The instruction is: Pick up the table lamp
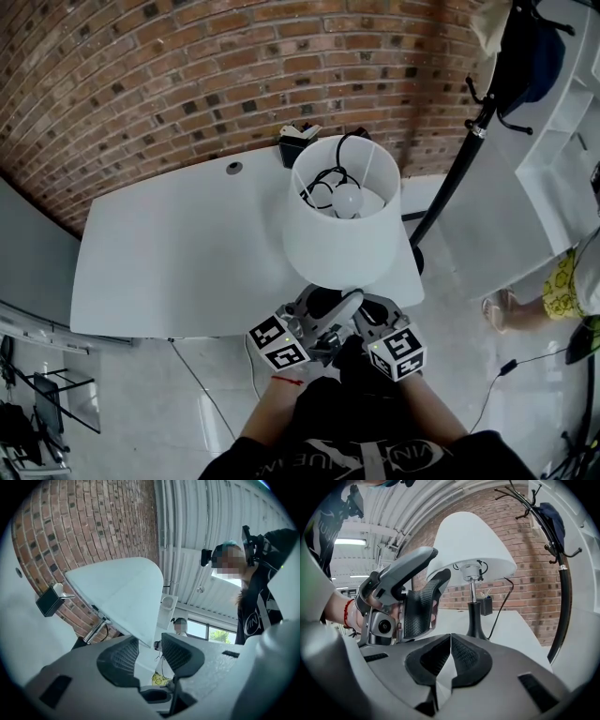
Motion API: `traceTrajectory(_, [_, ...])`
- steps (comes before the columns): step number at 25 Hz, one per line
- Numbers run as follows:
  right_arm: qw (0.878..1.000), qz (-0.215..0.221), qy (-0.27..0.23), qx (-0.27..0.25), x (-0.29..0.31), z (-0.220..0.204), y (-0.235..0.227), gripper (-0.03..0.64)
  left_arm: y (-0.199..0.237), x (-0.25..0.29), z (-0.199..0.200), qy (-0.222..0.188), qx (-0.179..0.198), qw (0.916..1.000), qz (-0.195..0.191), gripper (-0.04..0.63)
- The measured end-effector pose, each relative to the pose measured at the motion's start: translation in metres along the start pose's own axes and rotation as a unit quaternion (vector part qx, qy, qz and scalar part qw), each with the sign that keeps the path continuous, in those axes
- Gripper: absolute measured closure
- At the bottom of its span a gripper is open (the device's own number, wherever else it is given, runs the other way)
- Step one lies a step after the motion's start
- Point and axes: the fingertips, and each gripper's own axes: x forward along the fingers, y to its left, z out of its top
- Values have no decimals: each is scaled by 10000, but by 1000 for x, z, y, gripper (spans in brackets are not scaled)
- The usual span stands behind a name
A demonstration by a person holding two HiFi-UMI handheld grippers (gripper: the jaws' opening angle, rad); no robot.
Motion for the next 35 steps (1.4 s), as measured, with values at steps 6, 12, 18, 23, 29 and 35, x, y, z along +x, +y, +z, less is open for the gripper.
traceTrajectory(6, [10000,-25,-46,-37,6,4,-7,614,-7,10,7,-42,-6,9991,-415,462])
traceTrajectory(12, [10000,-34,-24,14,9,8,-14,614,-8,19,8,19,-106,9980,-629,489])
traceTrajectory(18, [9999,-82,29,-49,11,9,-26,614,-2,21,9,5,-181,9974,-704,571])
traceTrajectory(23, [9998,-174,58,-56,11,20,-41,614,4,32,17,16,-147,9974,-705,583])
traceTrajectory(29, [9997,-118,203,-51,23,26,-55,614,18,44,35,-48,-161,9976,-666,588])
traceTrajectory(35, [9988,-3,486,-80,41,41,-67,614,42,62,58,-16,-398,9986,-359,588])
